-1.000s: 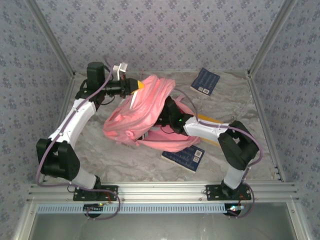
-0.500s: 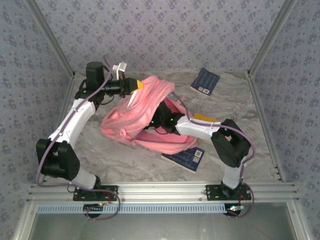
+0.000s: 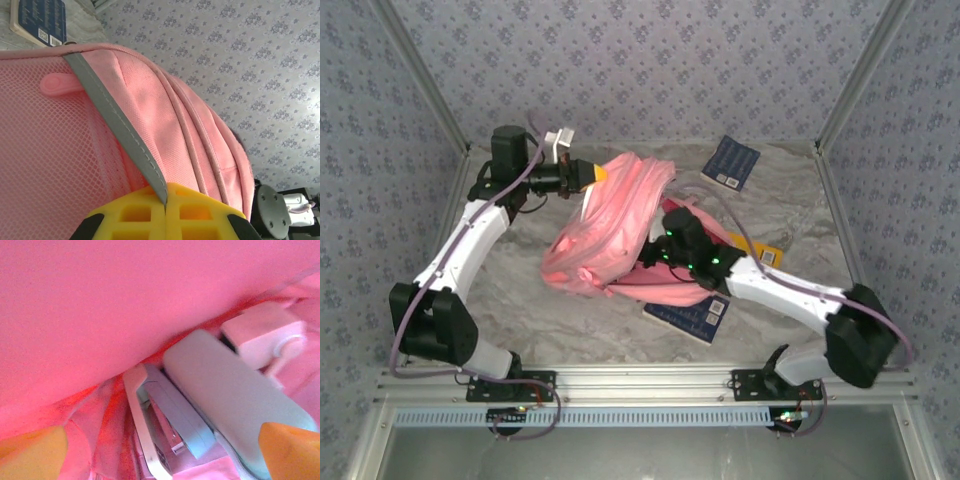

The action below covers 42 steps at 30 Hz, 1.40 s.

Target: Pack books, pencil case, and school supplies into a backpack

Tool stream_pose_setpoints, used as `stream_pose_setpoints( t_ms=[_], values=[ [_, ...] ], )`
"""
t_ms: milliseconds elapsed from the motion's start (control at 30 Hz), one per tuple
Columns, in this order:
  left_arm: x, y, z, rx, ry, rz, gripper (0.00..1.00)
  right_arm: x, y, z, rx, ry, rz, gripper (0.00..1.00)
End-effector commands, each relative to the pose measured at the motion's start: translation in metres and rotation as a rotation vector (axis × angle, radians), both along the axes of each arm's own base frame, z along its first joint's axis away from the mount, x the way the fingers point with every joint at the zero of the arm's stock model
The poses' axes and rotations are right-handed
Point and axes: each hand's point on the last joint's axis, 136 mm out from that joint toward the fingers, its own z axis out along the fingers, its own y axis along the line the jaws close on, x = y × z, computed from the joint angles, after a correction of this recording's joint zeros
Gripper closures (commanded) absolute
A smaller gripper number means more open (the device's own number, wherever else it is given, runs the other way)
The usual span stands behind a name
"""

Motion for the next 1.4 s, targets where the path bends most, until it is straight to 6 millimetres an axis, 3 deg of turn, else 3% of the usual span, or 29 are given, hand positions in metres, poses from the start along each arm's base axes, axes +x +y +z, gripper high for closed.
stream_pose_setpoints(
  t_ms=[0,133,233,400,500,667,867,1067,1167,1267,1367],
  values=[
    [0.006,0.025,0.029,0.005,-0.161,0.108,1.00,0.015,-0.049,0.009,0.131,0.022,-0.180,0.00],
    [0.016,0.043,0.023,0.028,-0.142,0.195,1.00,0.022,-0.096,0.002,0.153,0.159,-0.286,0.00],
    [0.023,0.054,0.018,0.053,-0.129,0.248,1.00,0.012,-0.115,0.008,0.085,0.107,-0.293,0.00],
    [0.030,0.059,0.002,0.097,-0.089,0.274,1.00,-0.009,-0.124,-0.003,0.012,0.146,-0.264,0.02],
    [0.035,0.066,-0.020,0.172,-0.039,0.315,1.00,-0.022,-0.130,-0.032,-0.122,0.197,-0.270,0.04],
    [0.043,0.074,-0.059,0.231,0.065,0.371,1.00,-0.051,-0.123,-0.081,-0.457,0.171,-0.175,0.06],
    [0.045,0.070,-0.082,0.204,0.123,0.377,1.00,-0.083,-0.098,-0.122,-0.792,0.188,0.084,0.07],
    [0.042,0.064,-0.112,0.268,0.173,0.367,1.00,-0.093,-0.095,-0.154,-1.036,0.210,0.153,0.04],
    [0.040,0.062,-0.128,0.303,0.222,0.361,1.00,-0.078,-0.100,-0.151,-1.001,0.224,0.068,0.03],
    [0.033,0.054,-0.142,0.370,0.249,0.351,1.00,-0.060,-0.105,-0.144,-0.795,0.329,-0.053,0.03],
    [0.021,0.043,-0.153,0.458,0.273,0.325,0.83,-0.046,-0.115,-0.140,-0.587,0.432,-0.162,0.05]
  ],
)
